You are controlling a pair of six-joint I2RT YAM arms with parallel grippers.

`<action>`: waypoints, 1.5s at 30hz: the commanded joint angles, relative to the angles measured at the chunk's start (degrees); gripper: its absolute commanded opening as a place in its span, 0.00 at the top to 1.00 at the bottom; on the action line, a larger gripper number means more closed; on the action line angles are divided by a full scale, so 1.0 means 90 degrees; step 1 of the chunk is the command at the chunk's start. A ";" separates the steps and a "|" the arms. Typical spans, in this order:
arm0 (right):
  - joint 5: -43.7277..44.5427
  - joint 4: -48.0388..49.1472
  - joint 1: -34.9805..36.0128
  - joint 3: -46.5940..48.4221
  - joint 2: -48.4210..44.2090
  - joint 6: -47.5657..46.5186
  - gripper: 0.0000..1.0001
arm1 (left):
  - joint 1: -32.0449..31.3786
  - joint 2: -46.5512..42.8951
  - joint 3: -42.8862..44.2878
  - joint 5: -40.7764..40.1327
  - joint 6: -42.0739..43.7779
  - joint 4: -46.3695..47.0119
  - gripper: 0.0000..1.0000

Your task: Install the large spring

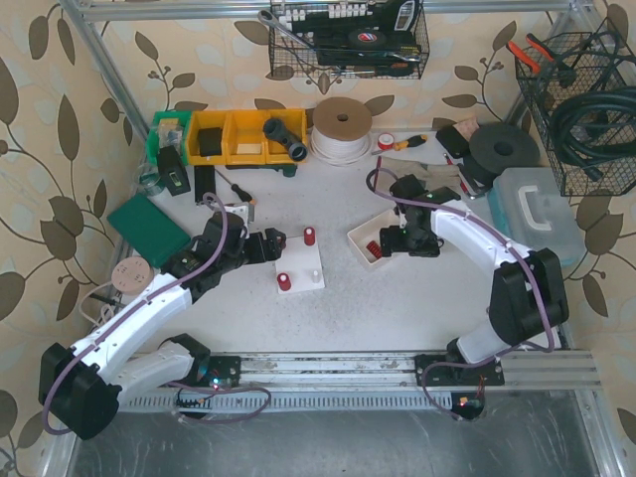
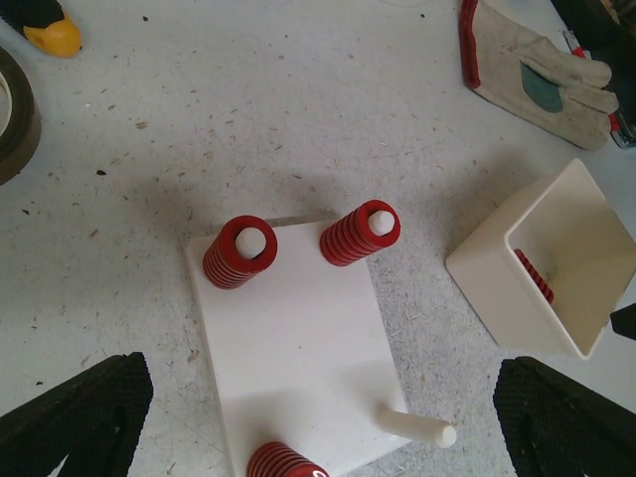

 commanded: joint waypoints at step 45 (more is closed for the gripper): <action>0.0179 0.0382 0.0477 0.1748 0.2774 -0.1865 0.43 | 0.0042 0.0694 0.0288 0.0978 -0.0078 0.0263 0.13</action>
